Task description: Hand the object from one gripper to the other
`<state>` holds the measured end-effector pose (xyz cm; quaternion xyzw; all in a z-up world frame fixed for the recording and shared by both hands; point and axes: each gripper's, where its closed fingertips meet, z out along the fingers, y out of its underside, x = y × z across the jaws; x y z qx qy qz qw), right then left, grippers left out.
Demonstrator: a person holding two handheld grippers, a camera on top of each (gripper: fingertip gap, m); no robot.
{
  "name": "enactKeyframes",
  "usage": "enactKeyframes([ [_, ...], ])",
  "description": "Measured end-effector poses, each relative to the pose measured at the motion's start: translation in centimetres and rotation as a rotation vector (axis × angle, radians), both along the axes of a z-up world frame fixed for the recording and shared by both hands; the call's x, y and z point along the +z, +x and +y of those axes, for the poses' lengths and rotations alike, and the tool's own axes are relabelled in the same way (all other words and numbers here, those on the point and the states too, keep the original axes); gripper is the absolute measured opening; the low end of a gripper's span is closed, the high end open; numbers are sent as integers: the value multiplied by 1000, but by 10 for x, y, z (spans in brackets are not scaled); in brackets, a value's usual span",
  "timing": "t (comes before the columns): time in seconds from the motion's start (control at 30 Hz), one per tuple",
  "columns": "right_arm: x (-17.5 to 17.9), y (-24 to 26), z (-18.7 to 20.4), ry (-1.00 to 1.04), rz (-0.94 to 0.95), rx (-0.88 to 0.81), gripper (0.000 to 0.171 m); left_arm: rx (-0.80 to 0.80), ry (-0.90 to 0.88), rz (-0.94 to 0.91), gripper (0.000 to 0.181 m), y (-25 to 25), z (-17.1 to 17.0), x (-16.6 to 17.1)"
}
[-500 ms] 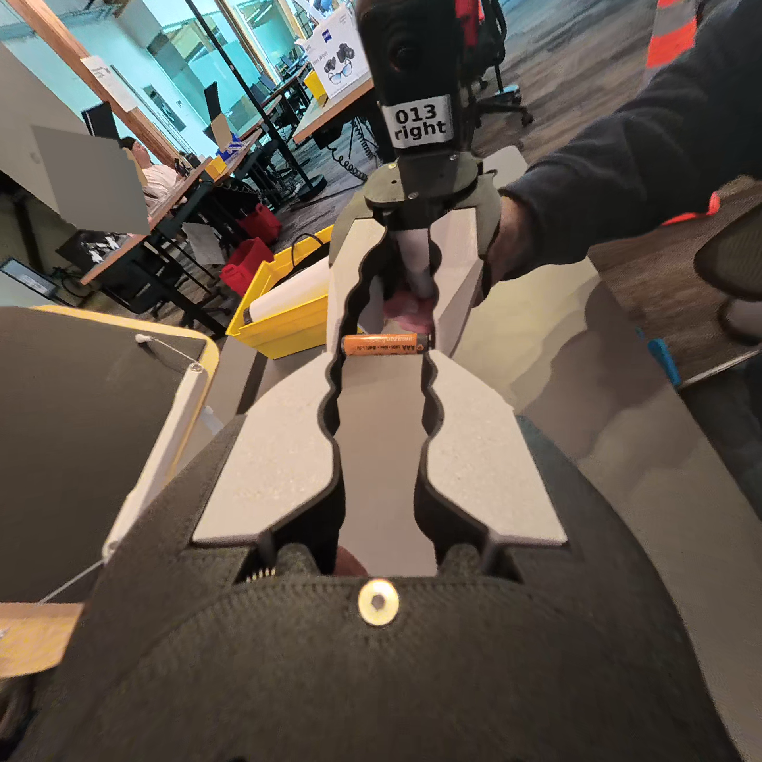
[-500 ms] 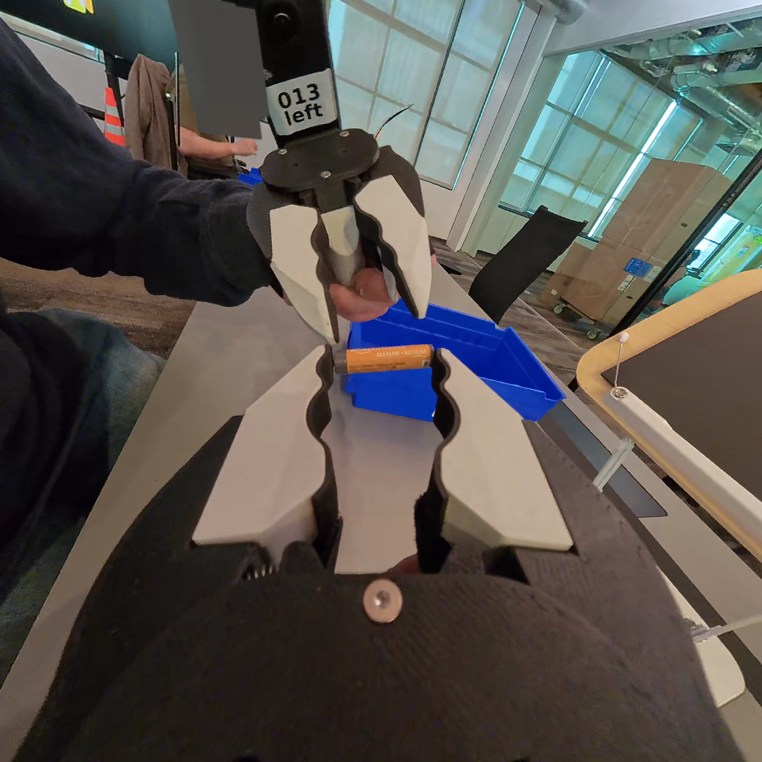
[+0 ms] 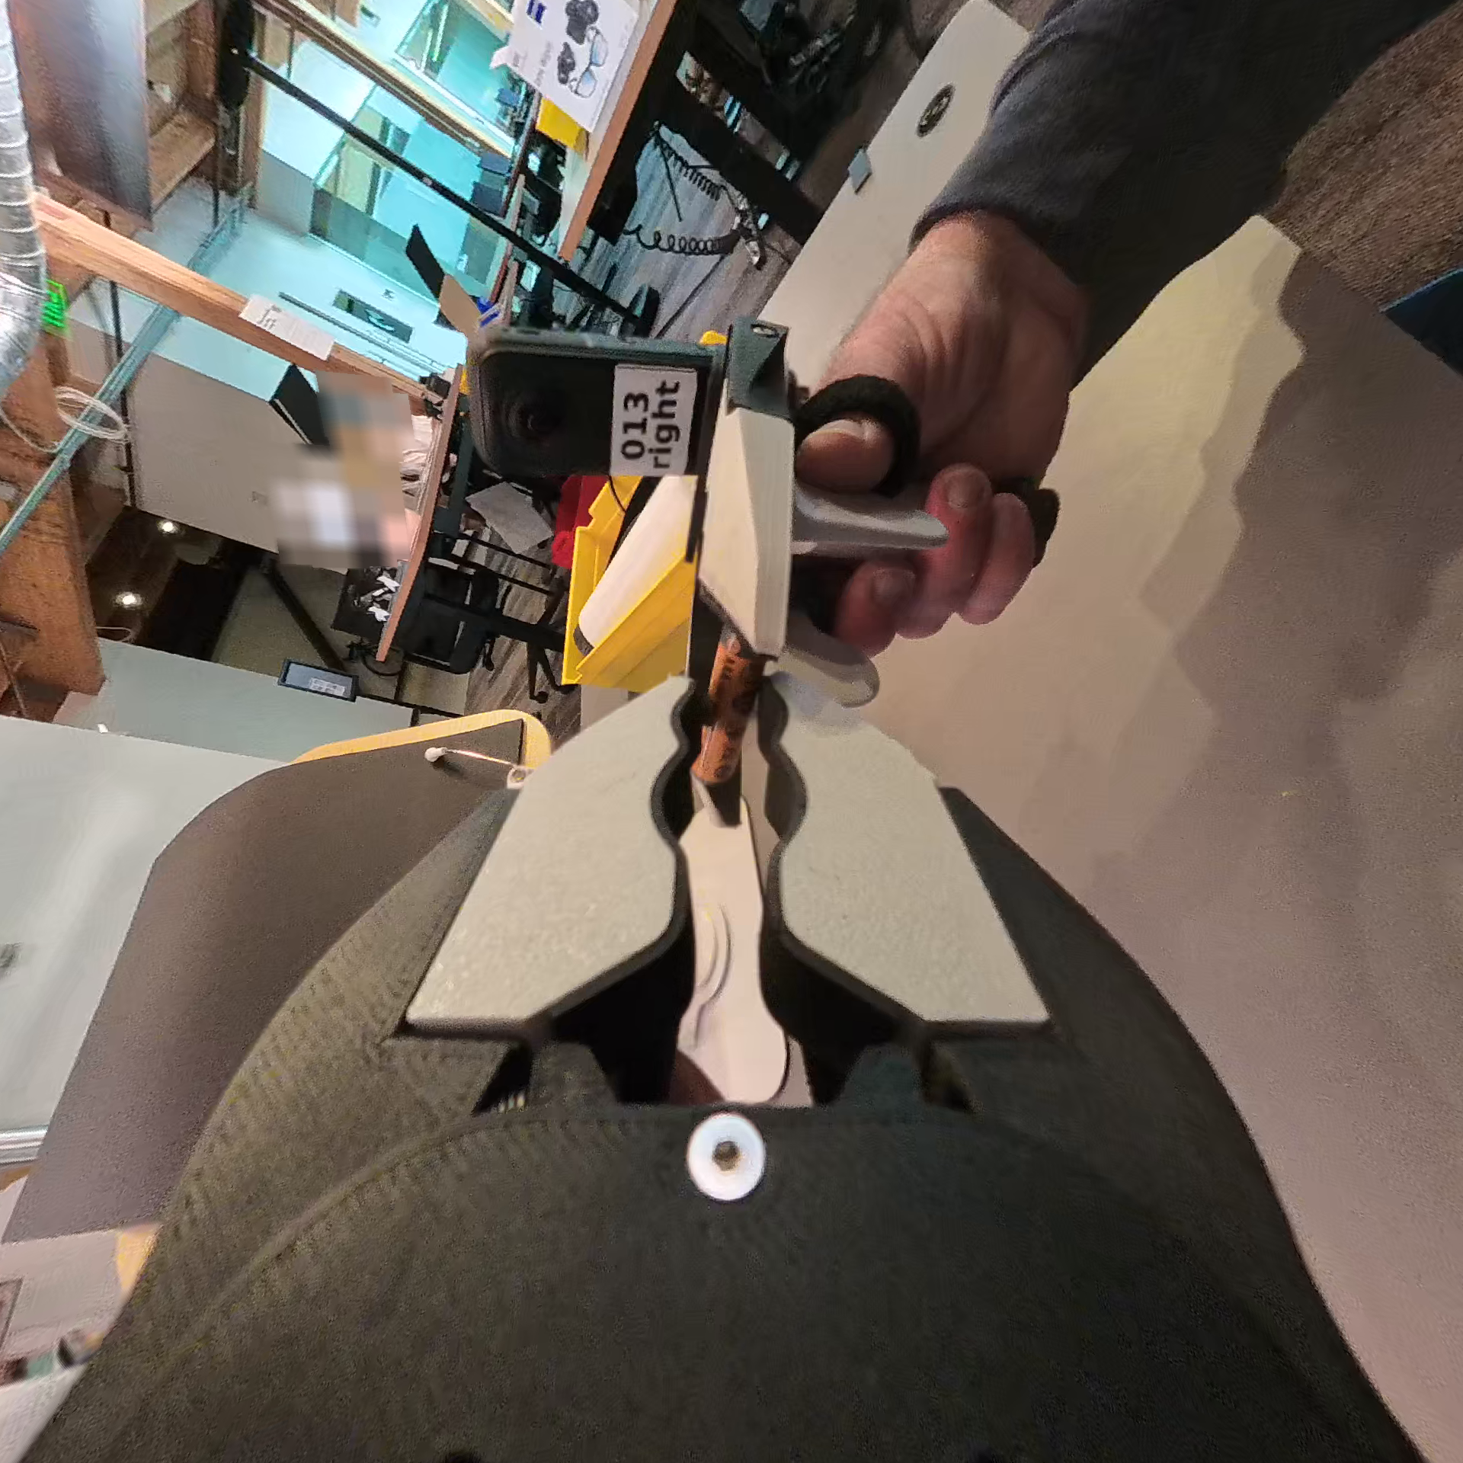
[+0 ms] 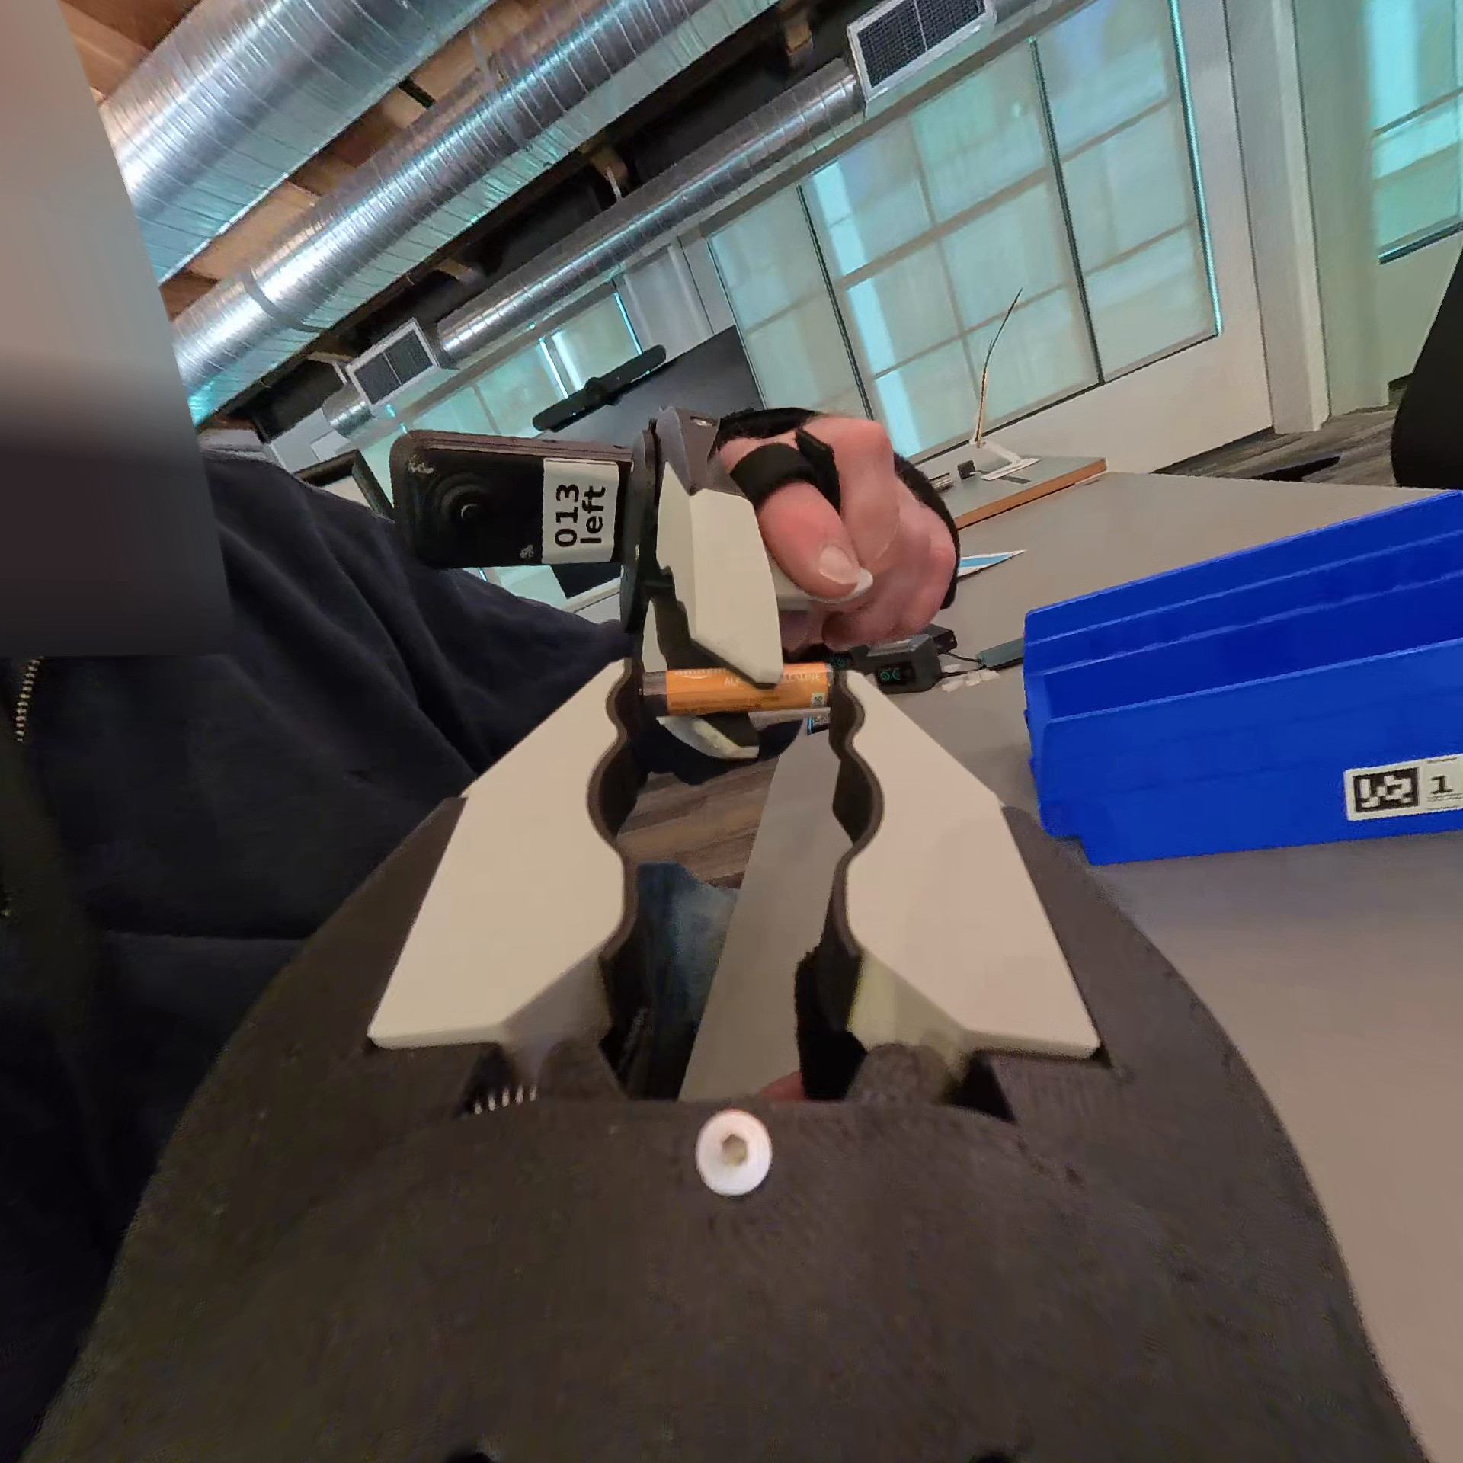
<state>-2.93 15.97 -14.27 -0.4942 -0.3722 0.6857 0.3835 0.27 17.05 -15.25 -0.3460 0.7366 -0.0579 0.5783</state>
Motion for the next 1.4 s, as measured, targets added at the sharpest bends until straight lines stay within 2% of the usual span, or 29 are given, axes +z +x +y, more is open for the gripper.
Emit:
enactKeyframes([
  [0.1, -3, 1, 6, 14, -12, -46, 44, 49, -26, -32, 10, 0, 6, 1],
  [0.2, -6, 7, 14, 163, -80, -167, 49, 73, -158, -77, 10, -2, 10, 3],
  [0.37, -10, 13, 24, 803, -376, -463, 50, 33, -705, -216, 10, -5, 11, 17],
  [0.47, 3, 15, 27, 1111, -472, -596, 62, -48, -1046, -259, 10, -5, 7, 22],
  [0.57, 8, 12, 26, 1307, -531, -632, 63, -109, -1262, -269, 10, -7, 5, 24],
  [0.67, 8, 8, 21, 1381, -538, -605, 58, -140, -1405, -265, 9, -8, 4, 20],
  [1.07, 2, 6, 18, 1483, -578, -512, 42, -209, -1534, -207, 9, -4, -6, 11],
  [1.4, 0, 9, 8, 1432, -542, -448, 45, -238, -1573, -192, 10, -3, -11, 9],
])
